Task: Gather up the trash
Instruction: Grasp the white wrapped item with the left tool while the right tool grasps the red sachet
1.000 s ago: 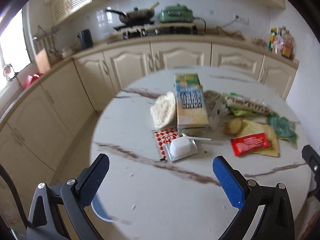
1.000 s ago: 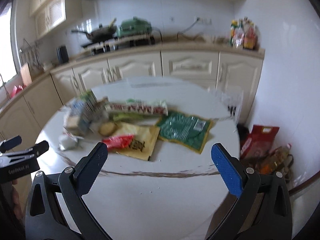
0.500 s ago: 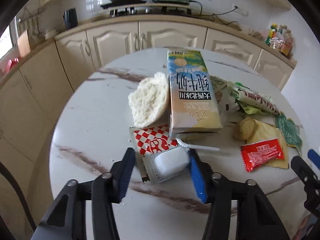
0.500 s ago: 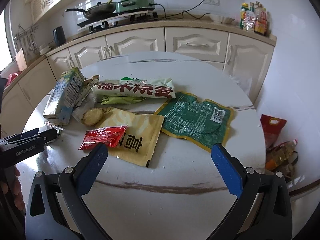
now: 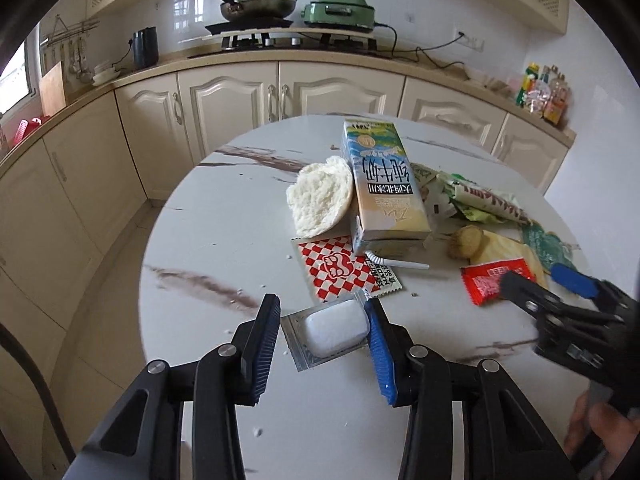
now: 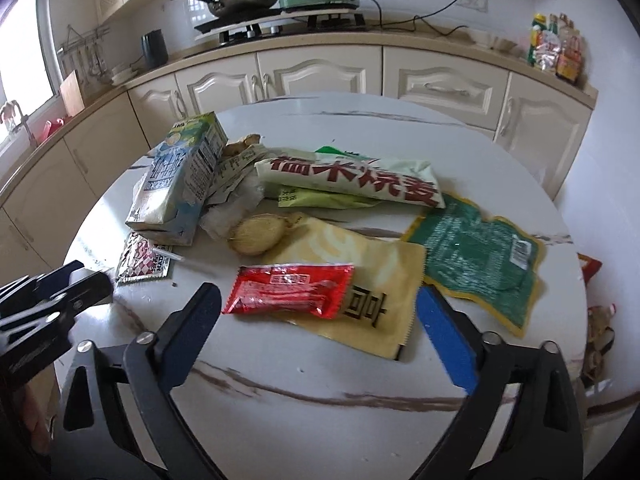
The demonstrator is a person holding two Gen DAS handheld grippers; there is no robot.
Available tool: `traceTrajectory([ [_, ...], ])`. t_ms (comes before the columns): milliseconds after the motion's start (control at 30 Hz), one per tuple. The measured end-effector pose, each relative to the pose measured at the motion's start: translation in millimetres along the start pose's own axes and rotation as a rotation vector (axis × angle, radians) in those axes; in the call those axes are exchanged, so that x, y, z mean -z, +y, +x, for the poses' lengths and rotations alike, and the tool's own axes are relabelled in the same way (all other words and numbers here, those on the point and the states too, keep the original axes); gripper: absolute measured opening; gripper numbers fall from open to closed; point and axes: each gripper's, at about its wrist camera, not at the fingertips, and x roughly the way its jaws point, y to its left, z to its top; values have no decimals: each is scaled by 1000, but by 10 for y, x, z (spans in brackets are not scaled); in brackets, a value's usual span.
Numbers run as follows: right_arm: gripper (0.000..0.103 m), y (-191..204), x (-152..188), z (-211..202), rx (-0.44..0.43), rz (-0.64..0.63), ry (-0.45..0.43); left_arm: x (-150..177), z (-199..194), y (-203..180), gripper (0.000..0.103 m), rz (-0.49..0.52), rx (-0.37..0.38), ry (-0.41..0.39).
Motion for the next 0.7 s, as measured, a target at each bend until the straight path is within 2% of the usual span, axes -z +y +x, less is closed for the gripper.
traceTrajectory([
  [67, 81, 43, -25, 59, 0, 9, 17, 33, -95, 44, 39, -1, -1, -6],
  [100, 72, 52, -30, 74, -1, 21, 21, 41, -128, 64, 39, 1, -3, -8],
  [133, 69, 68, -39, 107, -2, 33, 33, 40, -189, 77, 39, -1, -4, -12],
  [267, 66, 66, -64, 184, 26, 46, 45, 74, -304, 125, 39, 6, 5, -12],
  [300, 59, 66, -66, 190, 37, 42, 45, 90, -313, 130, 39, 8, 9, -8],
  [400, 53, 93, -68, 208, 70, 7, 48, 127, -330, 143, 39, 0, 20, 1],
  [467, 43, 104, -48, 184, 84, -20, 43, 143, -352, 136, 39, 1, 32, 5],
  [600, 29, 40, 28, 95, 56, -49, 53, 155, -418, 92, 39, 20, 50, 3],
  [700, 31, -54, 113, -26, 79, -29, 58, 163, -466, 79, 39, 25, 61, -2],
])
